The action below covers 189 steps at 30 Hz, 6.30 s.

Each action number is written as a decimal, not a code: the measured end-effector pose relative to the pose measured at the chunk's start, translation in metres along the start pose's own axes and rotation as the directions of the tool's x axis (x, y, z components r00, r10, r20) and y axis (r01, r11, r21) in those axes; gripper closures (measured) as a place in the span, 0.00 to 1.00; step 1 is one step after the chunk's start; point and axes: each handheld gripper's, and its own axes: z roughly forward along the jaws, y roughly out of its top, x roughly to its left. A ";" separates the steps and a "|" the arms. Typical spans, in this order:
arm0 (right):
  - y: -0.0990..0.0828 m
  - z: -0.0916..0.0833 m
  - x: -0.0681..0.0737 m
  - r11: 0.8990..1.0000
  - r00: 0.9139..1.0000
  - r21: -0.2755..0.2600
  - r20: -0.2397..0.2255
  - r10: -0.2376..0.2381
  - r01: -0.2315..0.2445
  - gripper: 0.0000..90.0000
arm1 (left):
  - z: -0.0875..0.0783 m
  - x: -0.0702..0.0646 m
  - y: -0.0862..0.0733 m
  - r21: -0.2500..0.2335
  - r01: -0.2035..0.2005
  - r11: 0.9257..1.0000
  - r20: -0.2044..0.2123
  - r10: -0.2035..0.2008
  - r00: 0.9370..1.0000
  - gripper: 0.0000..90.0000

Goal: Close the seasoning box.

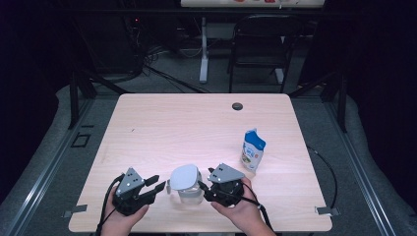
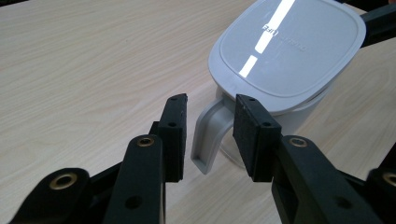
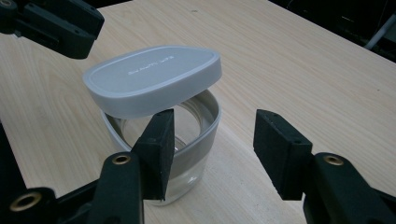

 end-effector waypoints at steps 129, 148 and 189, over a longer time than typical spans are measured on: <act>0.053 0.005 0.029 0.993 0.995 -0.073 -0.025 -0.095 0.093 0.53 | 0.016 -0.003 -0.013 0.044 -0.008 0.999 0.004 0.008 1.000 0.70; 0.038 -0.007 0.013 0.996 0.999 -0.080 -0.006 -0.046 0.045 0.53 | 0.012 0.003 -0.017 0.041 -0.004 0.999 -0.011 0.004 1.000 0.66; -0.021 -0.068 -0.070 0.975 0.966 -0.127 0.158 0.203 -0.184 0.66 | 0.010 0.015 -0.024 0.049 0.024 0.999 -0.040 -0.022 0.999 0.64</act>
